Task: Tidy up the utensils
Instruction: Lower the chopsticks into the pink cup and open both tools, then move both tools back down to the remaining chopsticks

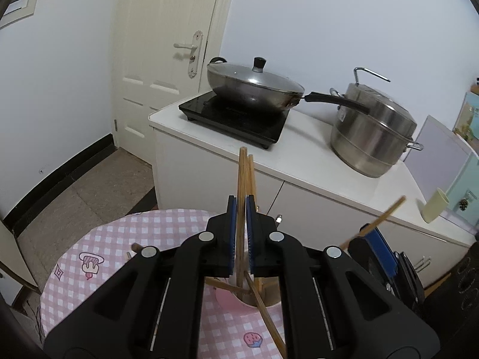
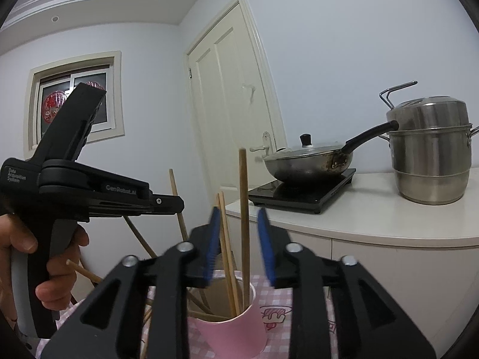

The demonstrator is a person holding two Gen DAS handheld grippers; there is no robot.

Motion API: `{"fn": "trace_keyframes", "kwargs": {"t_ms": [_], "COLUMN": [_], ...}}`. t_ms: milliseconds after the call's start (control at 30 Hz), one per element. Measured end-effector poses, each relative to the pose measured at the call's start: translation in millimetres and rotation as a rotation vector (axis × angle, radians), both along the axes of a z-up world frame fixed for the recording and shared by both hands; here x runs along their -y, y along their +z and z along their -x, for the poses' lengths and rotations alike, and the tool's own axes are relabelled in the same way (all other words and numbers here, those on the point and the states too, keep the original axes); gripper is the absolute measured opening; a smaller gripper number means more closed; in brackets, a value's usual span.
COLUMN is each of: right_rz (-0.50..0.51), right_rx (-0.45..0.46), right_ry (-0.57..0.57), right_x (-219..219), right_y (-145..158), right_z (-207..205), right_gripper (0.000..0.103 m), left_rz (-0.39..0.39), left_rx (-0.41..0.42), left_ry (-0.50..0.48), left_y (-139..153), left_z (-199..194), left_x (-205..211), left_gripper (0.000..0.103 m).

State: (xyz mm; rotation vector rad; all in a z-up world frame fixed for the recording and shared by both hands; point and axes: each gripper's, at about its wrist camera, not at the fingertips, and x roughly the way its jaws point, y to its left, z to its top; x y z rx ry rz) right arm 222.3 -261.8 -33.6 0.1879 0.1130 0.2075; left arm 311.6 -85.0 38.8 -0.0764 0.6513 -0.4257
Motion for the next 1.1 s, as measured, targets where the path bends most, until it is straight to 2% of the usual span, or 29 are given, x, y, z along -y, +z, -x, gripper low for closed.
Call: {"fn": "trace_keyframes", "kwargs": {"t_ms": [33, 100, 133, 167, 333, 500, 733, 900, 1100], "right_rz": [-0.001, 0.000, 0.000, -0.001, -0.035, -0.016, -0.007, 0.017, 0.004], "right_rx": [0.000, 0.004, 0.004, 0.003, -0.029, -0.035, -0.059, -0.080, -0.159], "right_ry": [0.002, 0.002, 0.002, 0.003, 0.027, 0.039, 0.056, 0.083, 0.153], "right_x": [0.0, -0.1, -0.2, -0.2, 2.3, -1.4, -5.0, -11.0, -20.7], "right_y": [1.3, 4.0, 5.6, 6.3, 10.9, 13.4, 9.9, 4.0, -9.8], "right_z": [0.9, 3.3, 4.6, 5.3, 10.4, 22.0, 35.4, 49.9, 65.6], "right_gripper": [0.031, 0.032, 0.034, 0.035, 0.036, 0.037, 0.038, 0.038, 0.038], "left_rz": [-0.001, -0.003, -0.004, -0.003, 0.014, 0.049, 0.042, 0.007, -0.025], "left_rx": [0.007, 0.019, 0.027, 0.042, 0.050, 0.064, 0.113, 0.122, 0.071], "left_ry": [-0.006, -0.007, -0.002, 0.003, -0.025, -0.025, -0.020, 0.007, 0.059], "left_y": [2.0, 4.9, 6.5, 8.5, 16.1, 22.7, 29.3, 21.1, -6.2], "left_z": [3.1, 9.1, 11.6, 14.5, 25.1, 42.5, 77.9, 96.6, 105.7], "left_x": [-0.2, -1.4, -2.3, -3.5, -9.2, -24.4, -49.2, -73.0, -107.7], "left_gripper": [0.010, 0.034, 0.056, 0.058, 0.058, 0.060, 0.064, 0.065, 0.065]}}
